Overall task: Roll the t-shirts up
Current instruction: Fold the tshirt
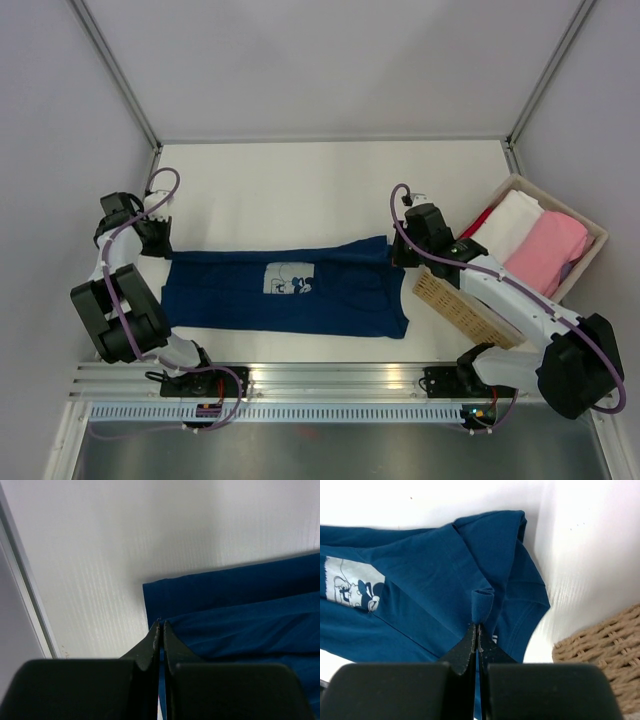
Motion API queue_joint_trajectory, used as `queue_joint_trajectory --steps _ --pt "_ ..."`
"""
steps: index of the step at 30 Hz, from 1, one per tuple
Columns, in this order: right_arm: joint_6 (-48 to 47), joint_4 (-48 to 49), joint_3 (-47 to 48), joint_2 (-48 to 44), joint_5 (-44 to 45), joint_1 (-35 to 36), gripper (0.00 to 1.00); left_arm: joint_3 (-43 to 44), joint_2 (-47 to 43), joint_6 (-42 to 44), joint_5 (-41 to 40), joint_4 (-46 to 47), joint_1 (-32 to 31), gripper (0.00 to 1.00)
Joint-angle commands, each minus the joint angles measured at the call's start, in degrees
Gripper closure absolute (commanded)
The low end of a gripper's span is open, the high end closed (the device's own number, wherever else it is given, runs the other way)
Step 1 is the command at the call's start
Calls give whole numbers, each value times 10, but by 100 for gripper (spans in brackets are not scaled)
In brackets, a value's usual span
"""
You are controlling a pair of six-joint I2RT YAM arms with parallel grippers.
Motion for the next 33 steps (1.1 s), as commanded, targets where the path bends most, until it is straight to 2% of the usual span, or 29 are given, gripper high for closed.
queue_joint_trajectory --steps 1,11,19,23,33 --pt "-10 -62 38 0 27 1 100 35 -21 19 0 13 5 98" --pt "-19 -115 53 -27 -15 4 100 40 -32 34 -5 2 6 98" --pt "3 -80 -12 8 -11 33 100 7 -13 54 -20 5 6 98" --pt "4 -78 -25 20 13 35 100 -1 10 67 -46 6 8 98" --pt "6 -52 -53 51 9 37 100 -40 31 109 -55 7 9 97"
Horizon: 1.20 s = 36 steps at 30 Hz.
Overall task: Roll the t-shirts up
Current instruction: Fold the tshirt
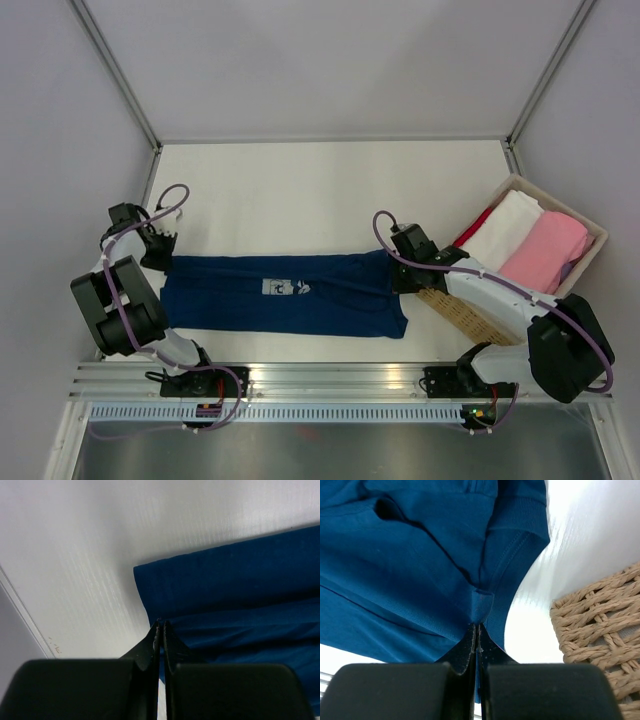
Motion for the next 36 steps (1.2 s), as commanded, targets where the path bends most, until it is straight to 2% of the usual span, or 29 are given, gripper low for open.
queue_joint_trajectory --steps 1,2,3,5,6,8,9,12,15,17,22,26,32,36 --pt "8 17 -3 2 8 1 99 -6 8 38 -12 9 5 96" --pt "8 19 -4 2 5 2 97 -6 9 40 -12 8 5 93" --pt "7 21 -5 3 0 3 91 -7 8 40 -10 8 5 91" --pt "6 21 -5 3 -8 3 82 -10 4 47 -8 8 5 81" --pt "6 18 -3 1 -8 3 75 -11 1 50 -6 6 5 76" --pt "4 3 1 -4 -5 5 68 -14 -12 59 -6 2 6 64" --pt "1 -2 8 -14 -3 6 63 -16 -17 65 -5 -4 5 62" --pt "-8 -20 28 -36 -2 13 57 -19 -51 89 2 -20 5 59" --pt "-14 -34 55 -52 8 28 55 -14 -97 116 40 -45 5 58" --pt "-21 -30 75 -53 14 38 55 -6 -115 130 89 -78 4 53" --pt "-45 18 117 21 4 39 53 -13 -151 114 129 -92 -28 51" --pt "-61 51 157 115 -4 39 53 -23 -128 60 85 -72 -53 52" --pt "-68 89 171 174 -14 40 53 -32 -101 19 -25 -25 -50 52" --pt "-66 113 171 195 -33 40 53 -24 -84 -7 -55 -16 -34 51"
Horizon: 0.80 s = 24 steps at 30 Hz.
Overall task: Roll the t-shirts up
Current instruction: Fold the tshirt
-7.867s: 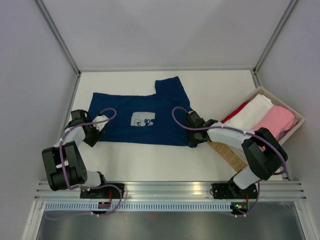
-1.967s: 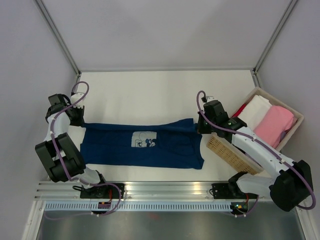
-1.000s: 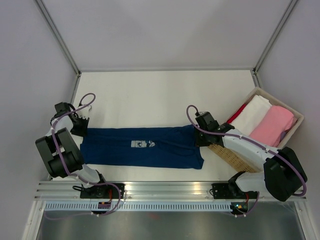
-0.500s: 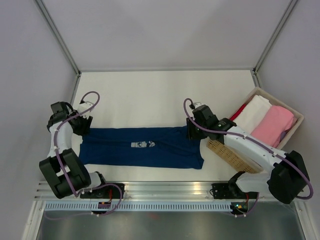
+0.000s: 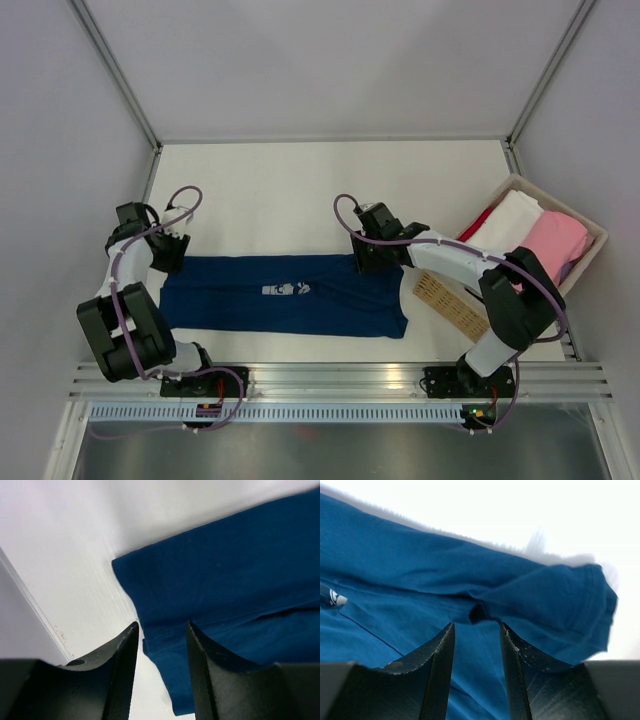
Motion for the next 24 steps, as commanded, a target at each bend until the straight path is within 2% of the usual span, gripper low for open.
queue_joint_trajectory --steps 1,5,7,11,13,14,16,20,24 --pt "-6 48 26 13 -16 3 53 5 15 -48 -50 28 14 51" --pt "-5 58 33 32 -26 3 54 -7 31 -59 -69 37 15 50" --pt "-6 62 33 35 -26 4 58 -12 39 -62 -73 41 16 50" --pt "-8 63 29 34 -26 4 78 -21 43 -64 -70 50 16 50" --pt "-9 64 25 30 -28 4 85 -20 44 -65 -67 50 15 50" --pt "-9 68 22 27 -30 5 93 -18 44 -65 -66 51 15 50" --pt "-9 72 18 27 -35 6 100 -16 45 -65 -63 51 15 51" --pt "-9 65 11 8 -46 19 100 -14 43 -62 -59 50 15 51" --pt "-5 57 -6 -24 -57 64 100 -16 40 -59 -52 50 15 51"
